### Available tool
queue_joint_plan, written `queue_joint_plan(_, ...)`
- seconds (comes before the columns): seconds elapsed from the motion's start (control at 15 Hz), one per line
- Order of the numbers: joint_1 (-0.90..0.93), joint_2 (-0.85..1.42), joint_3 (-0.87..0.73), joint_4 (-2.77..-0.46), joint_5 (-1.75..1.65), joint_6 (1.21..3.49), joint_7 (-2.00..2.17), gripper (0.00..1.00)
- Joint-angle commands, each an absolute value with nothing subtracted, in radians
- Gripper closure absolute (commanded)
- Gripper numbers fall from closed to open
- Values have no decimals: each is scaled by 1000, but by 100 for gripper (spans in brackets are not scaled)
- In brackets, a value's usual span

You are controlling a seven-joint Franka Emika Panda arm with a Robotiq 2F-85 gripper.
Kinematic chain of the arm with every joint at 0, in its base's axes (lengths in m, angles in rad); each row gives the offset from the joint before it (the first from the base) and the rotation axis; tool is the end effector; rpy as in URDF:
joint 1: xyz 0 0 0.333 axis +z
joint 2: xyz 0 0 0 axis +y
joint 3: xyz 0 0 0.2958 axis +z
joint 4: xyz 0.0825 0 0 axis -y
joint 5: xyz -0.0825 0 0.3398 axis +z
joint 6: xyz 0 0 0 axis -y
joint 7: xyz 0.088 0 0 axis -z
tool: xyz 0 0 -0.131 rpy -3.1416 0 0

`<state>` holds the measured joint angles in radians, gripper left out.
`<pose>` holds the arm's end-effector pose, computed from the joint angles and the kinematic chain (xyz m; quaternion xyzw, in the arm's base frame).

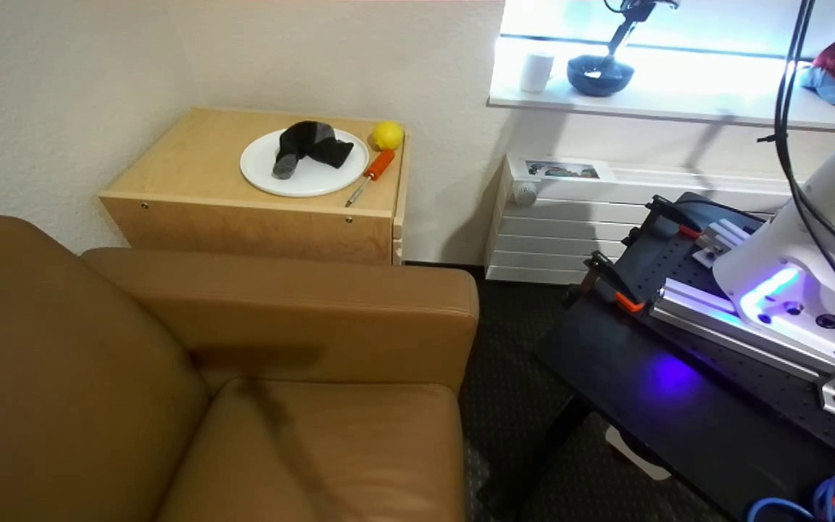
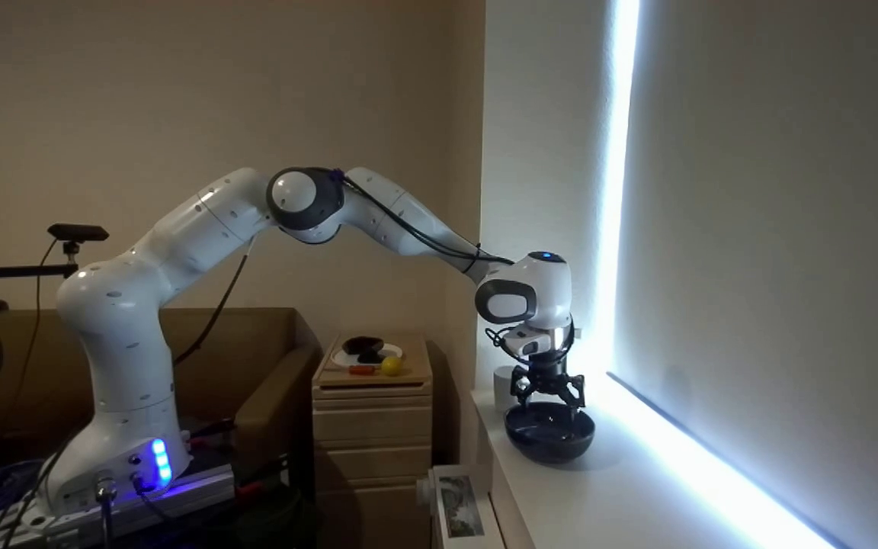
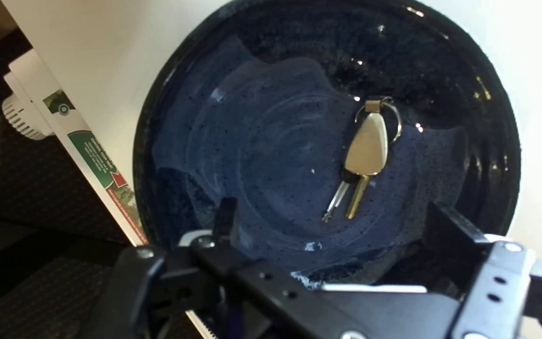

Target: Pick up the keys from the black bowl and place it on the cabinet to the left.

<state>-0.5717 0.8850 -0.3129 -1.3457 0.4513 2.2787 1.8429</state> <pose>0.4925 -0.4980 0.2064 -0.1269 0.9889 -0.0155 0.0754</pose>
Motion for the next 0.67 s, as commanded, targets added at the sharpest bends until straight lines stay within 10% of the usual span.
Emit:
queue_joint_plan(0.0,-563,934,-307,-1322,436,2343,1885,0)
queue_joint_plan(0.6,-573,1019,-273,-1210,462,2346,2038,0)
